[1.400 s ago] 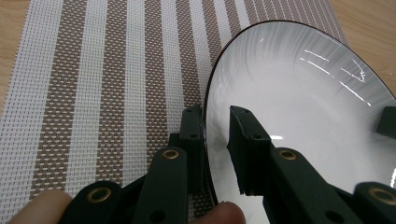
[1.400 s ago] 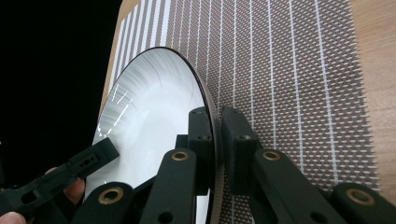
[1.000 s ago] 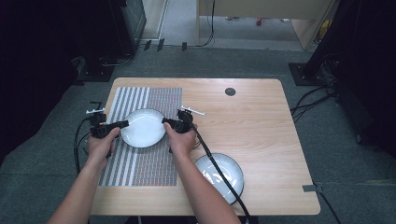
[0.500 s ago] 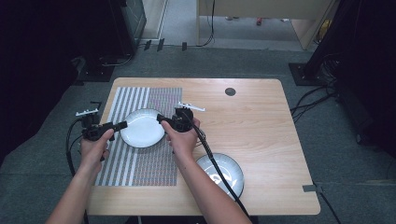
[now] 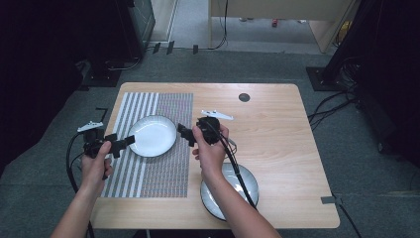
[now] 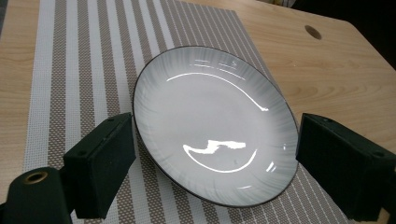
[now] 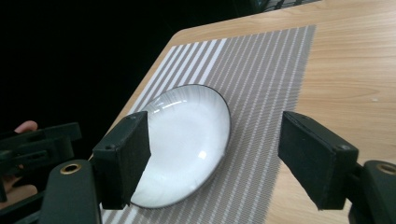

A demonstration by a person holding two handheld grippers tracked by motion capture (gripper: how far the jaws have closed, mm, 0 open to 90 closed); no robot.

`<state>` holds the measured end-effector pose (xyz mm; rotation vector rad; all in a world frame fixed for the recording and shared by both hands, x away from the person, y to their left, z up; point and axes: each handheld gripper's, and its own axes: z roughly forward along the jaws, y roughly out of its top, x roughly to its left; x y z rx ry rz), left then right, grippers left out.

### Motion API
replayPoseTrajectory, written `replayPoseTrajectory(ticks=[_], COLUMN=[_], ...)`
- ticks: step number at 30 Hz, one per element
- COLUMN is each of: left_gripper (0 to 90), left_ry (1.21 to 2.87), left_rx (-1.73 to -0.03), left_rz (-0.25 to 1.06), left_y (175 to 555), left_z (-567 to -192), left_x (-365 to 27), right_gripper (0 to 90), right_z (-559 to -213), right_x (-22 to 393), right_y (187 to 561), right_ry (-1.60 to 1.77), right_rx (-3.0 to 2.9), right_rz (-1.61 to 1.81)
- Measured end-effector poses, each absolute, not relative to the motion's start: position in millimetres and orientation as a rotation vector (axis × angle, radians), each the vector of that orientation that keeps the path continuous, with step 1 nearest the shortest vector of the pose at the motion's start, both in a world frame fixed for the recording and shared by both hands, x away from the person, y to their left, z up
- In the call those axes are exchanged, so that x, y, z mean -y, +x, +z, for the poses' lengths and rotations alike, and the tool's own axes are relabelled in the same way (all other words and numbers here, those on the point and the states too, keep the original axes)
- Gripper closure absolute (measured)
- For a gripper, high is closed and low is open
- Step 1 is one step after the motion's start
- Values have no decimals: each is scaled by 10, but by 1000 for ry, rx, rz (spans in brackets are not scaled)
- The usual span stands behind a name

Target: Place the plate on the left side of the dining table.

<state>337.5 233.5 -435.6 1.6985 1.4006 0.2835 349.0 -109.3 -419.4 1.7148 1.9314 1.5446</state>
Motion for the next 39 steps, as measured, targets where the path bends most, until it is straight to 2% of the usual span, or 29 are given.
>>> replayPoseTrajectory(ticks=[20,39], left_gripper=[119,120], left_ry=[1670,1678], left_rx=[-1383,-1359], left_rz=[341,346], left_y=[2929,2524], left_z=[-4343,-4478], left_x=[-2376,-2326], right_gripper=[252,260], right_z=[-4130,-4297], right_x=[1769,2442], right_y=[3007,2619], right_ry=[1645,1634], right_rx=[-1915,-1828], right_rz=[1504,1435])
